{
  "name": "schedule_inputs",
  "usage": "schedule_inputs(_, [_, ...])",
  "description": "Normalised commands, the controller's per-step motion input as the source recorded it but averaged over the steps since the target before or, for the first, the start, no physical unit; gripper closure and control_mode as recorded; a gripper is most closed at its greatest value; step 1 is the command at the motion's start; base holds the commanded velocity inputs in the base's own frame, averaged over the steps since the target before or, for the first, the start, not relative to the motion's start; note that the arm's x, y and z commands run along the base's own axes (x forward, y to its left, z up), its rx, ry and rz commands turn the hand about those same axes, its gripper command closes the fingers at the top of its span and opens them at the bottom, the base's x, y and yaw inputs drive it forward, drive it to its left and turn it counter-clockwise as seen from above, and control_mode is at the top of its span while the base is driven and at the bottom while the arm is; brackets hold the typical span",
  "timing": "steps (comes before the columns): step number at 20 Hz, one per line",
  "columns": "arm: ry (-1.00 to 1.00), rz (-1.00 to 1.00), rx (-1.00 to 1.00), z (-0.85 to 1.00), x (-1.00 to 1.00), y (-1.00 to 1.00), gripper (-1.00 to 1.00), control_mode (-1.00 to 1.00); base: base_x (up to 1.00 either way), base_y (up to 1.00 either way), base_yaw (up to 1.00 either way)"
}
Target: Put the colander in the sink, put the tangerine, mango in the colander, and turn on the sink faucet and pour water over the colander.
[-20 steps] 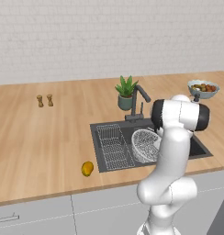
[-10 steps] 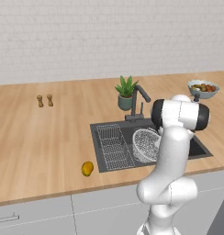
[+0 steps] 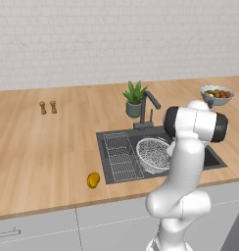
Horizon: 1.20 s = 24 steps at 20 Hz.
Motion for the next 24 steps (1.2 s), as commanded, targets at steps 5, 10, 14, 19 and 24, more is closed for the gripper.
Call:
schedule_inputs(5, [-0.06,0.00,0.00,0.69,-0.46,0.00,-1.00,-1.00,0.00,0.00,0.00])
schedule_inputs(10, [-0.14,0.00,0.00,0.93,-0.79,-0.09,-1.00,-1.00,0.00,0.00,0.00])
schedule_inputs(14, [-0.21,0.00,0.00,1.00,-0.95,-0.20,-1.00,-1.00,0.00,0.00,0.00])
schedule_inputs(19, [-0.19,0.00,-0.02,1.00,-1.00,-0.05,-1.00,-1.00,0.00,0.00,0.00])
schedule_inputs(24, [-0.15,0.00,-0.11,1.00,-0.97,0.15,-1.00,-1.00,0.00,0.00,0.00])
